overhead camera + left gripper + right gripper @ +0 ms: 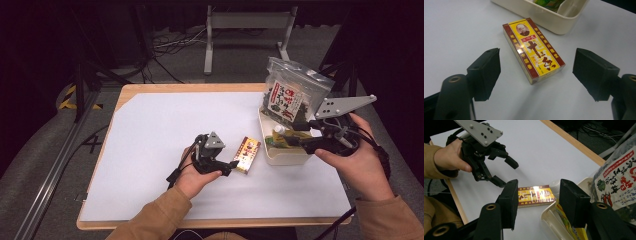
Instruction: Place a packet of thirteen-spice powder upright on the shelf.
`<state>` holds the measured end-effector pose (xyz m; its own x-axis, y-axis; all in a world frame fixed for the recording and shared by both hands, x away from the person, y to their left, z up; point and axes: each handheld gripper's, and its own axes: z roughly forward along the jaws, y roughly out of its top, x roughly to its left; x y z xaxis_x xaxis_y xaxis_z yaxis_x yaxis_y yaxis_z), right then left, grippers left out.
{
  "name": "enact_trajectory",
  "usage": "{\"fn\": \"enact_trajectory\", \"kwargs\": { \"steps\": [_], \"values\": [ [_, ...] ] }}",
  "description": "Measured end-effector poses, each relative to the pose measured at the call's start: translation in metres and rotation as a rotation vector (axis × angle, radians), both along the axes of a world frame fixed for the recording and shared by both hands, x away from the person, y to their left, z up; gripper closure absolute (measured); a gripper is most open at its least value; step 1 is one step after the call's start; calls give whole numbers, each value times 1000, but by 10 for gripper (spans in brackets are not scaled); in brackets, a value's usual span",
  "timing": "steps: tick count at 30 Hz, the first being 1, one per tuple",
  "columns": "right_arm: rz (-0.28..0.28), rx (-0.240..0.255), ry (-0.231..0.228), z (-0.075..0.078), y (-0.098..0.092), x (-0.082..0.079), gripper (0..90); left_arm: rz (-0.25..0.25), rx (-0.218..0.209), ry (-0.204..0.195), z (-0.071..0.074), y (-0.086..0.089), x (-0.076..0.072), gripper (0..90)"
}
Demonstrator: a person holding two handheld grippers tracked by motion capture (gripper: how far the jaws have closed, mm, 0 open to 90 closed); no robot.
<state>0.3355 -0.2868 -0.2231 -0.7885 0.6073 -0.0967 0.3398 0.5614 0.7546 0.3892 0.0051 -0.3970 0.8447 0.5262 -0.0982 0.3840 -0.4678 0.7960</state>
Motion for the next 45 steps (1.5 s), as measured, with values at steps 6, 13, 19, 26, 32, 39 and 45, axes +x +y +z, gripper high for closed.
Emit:
{"fn": "enact_trajectory", "kwargs": {
  "steps": [6,13,19,26,32,39,45],
  "values": [
    [-19,3,1,-4,-6,-3,496,17,20,34,-4,-13,7,191],
    [-27,11,8,-9,-9,-4,490,41,70,77,-10,-28,13,144],
    [-28,17,13,-14,-10,-5,484,40,110,81,-16,-38,15,156],
    [-22,31,9,-21,-8,-12,478,51,139,94,-24,-45,19,145],
    [-21,22,18,-25,-5,-12,472,46,157,102,-29,-53,19,139],
    [-22,21,26,-29,-5,-12,465,52,147,119,-32,-56,21,143],
    [-23,23,31,-32,-5,-12,463,39,196,111,-30,-68,11,128]
  ]
}}
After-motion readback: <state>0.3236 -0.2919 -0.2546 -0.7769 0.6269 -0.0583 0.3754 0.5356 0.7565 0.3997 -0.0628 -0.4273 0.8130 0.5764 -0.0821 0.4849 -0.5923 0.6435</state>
